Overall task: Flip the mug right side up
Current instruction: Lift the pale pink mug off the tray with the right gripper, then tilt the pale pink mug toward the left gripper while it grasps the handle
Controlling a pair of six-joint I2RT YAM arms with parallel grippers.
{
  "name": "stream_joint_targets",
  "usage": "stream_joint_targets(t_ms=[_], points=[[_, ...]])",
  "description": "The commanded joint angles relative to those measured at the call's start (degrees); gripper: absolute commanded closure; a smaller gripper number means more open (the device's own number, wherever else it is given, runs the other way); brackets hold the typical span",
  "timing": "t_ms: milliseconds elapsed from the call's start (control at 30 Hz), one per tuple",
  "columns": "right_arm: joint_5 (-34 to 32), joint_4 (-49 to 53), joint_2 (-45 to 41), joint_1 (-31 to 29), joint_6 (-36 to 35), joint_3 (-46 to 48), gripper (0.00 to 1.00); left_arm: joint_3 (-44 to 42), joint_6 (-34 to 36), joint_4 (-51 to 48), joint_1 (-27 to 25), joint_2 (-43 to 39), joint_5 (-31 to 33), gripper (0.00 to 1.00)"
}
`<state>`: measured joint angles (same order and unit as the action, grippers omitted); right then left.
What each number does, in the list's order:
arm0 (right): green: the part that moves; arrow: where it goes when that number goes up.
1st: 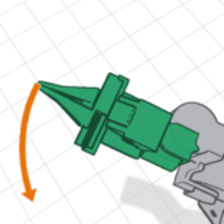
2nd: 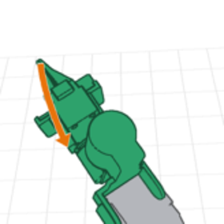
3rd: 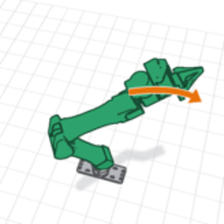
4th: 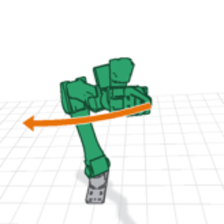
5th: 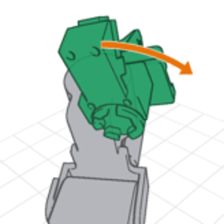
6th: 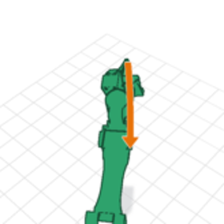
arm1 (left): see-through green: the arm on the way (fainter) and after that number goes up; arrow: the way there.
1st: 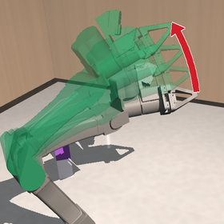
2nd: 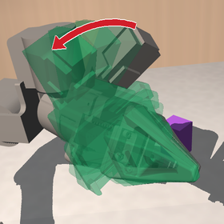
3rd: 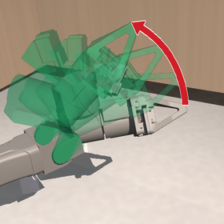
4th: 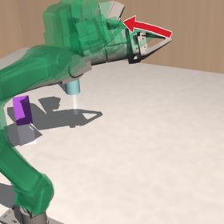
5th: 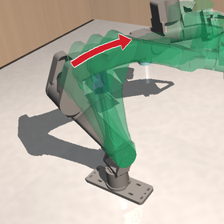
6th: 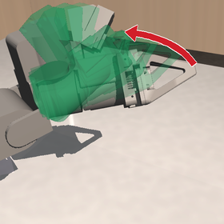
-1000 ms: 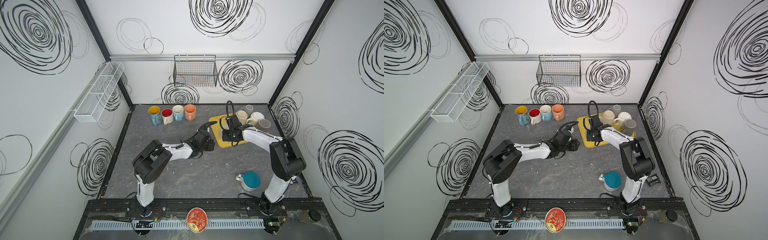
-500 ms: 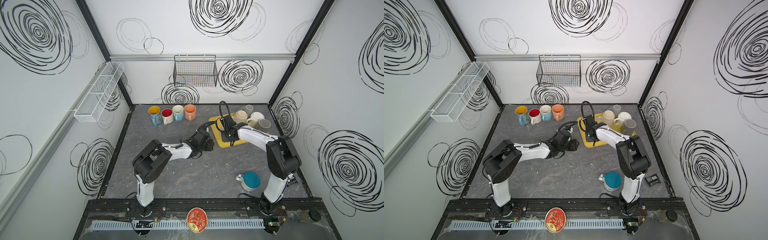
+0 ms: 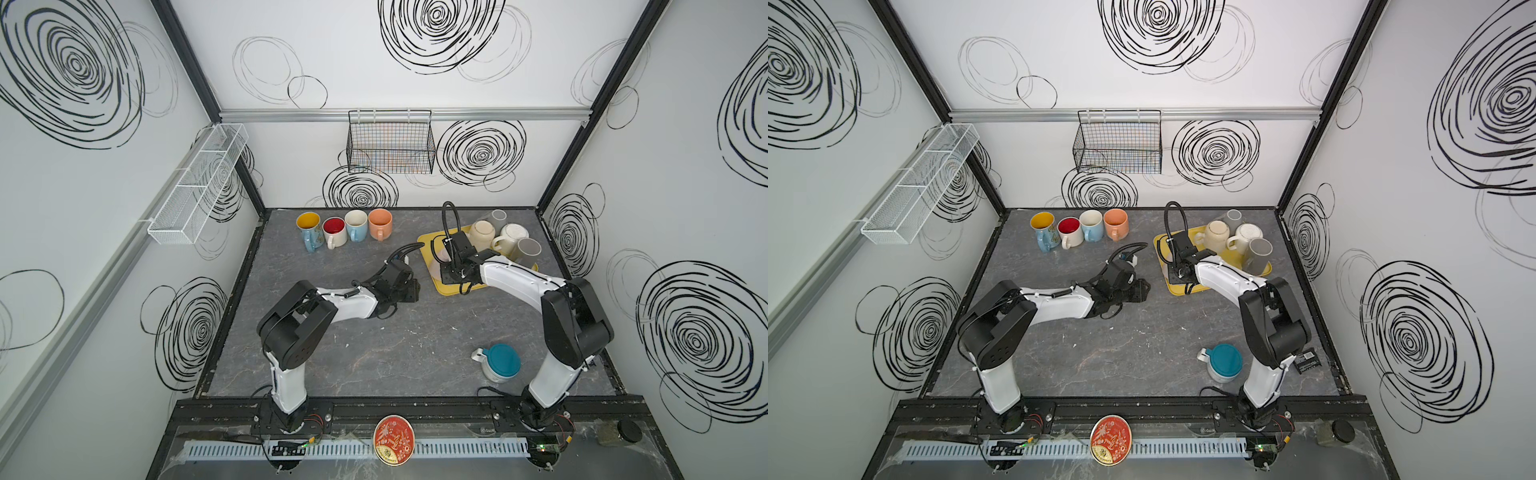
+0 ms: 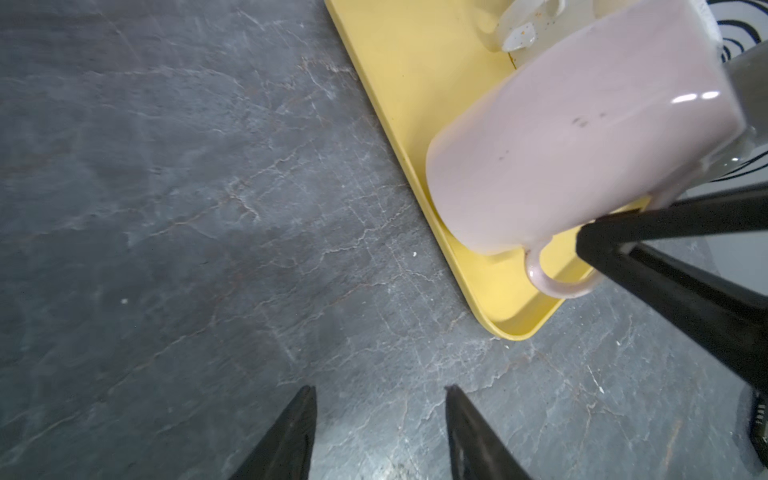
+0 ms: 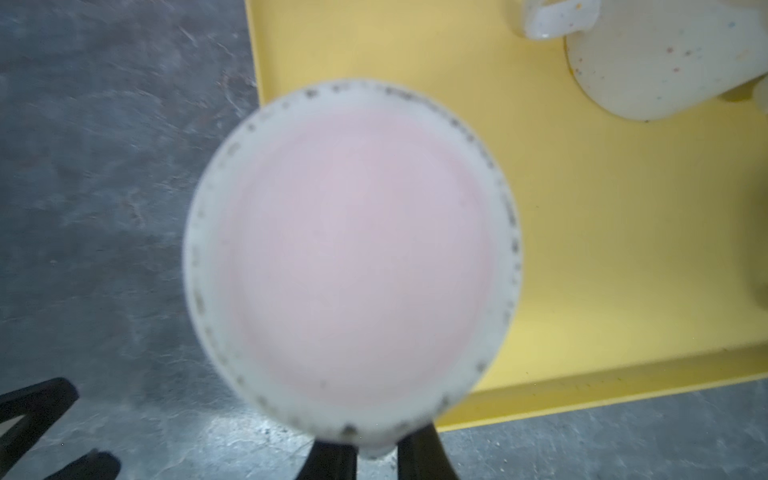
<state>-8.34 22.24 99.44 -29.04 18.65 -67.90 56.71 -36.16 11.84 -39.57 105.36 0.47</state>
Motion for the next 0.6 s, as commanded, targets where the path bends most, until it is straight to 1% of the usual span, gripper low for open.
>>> stream_joint_targets(t_ms=[0,100,200,300,400,567], points=[[5.3,-10.1,-4.5,0.5,2.3,0.5,1.00,-1.6,1.5,1.3,1.3,-4.1,2.2,0.46],[8.6,-13.5,-5.5,1.0,3.9,1.3,1.00,-3.2,2.7,1.6,2.9,-6.4,2.8,0.46],[12.0,-16.9,-6.9,1.5,5.4,2.3,1.00,-5.7,3.5,2.4,6.0,-9.7,3.6,0.45],[16.1,-21.1,-8.3,2.3,7.3,4.2,1.00,-9.1,3.5,4.9,9.9,-13.9,2.6,0.45],[18.8,-25.4,-9.7,2.7,9.9,6.5,1.00,-12.8,3.1,7.9,13.6,-18.6,2.1,0.45],[24.1,-34.6,-11.2,2.7,13.7,10.4,1.00,-18.3,2.3,13.3,17.8,-25.2,0.2,0.44]])
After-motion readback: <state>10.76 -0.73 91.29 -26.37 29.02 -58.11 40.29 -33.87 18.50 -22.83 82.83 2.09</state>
